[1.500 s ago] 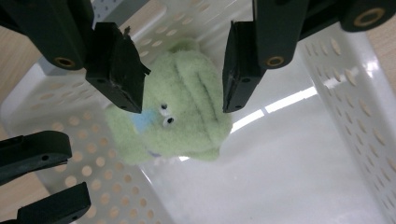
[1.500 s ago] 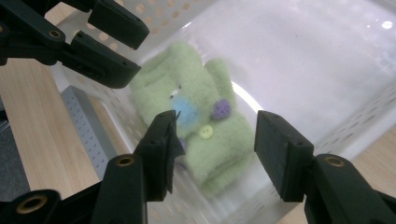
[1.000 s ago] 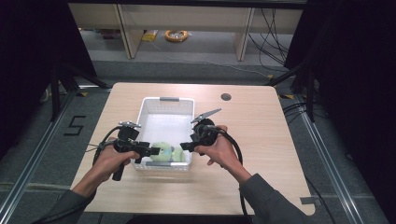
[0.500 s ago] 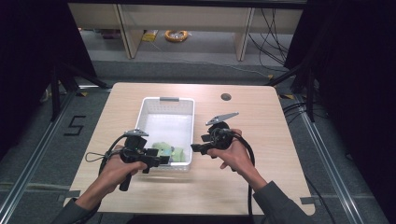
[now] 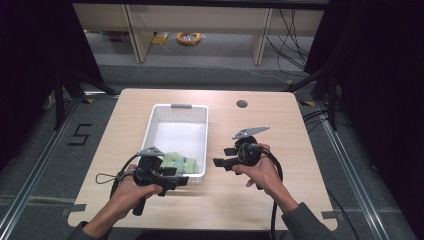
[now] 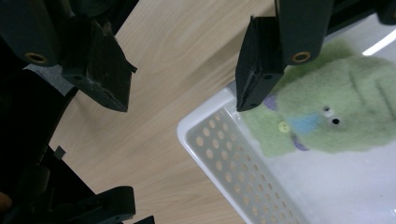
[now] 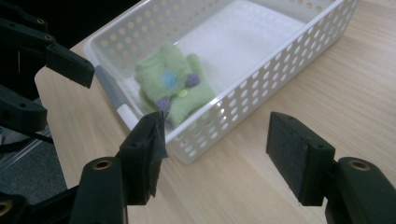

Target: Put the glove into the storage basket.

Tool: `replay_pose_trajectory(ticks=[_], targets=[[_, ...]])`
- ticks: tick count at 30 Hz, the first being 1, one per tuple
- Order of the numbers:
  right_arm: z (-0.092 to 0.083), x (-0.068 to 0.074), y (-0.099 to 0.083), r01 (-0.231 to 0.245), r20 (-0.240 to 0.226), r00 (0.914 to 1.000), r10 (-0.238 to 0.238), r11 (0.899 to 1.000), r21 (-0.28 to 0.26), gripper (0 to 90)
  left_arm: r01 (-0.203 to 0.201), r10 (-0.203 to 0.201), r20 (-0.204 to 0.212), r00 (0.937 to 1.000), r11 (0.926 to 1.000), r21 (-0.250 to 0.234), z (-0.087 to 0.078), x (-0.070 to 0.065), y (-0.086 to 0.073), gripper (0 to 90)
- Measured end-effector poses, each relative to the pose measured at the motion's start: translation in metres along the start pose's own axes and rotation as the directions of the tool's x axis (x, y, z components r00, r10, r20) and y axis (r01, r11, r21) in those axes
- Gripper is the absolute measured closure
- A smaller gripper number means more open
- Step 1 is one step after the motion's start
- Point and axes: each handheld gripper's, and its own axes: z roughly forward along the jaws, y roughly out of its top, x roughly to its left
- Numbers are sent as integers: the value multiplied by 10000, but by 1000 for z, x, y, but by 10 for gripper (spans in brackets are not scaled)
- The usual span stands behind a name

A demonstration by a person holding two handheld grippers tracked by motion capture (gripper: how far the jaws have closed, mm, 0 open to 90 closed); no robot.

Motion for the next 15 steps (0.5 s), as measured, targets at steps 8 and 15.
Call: replay_pose_trajectory(ticks=[8, 15], targets=[[-8, -3, -10, -12, 92, 10000, 13, 9999, -146, 380, -286, 284, 292, 9992, 9996, 71, 7, -13, -10, 354], [-18, 0, -22, -181, -42, 9998, 180, 9993, -340, 362, -460, 453, 420, 9981, 9988, 170, 13, -22, -16, 325]])
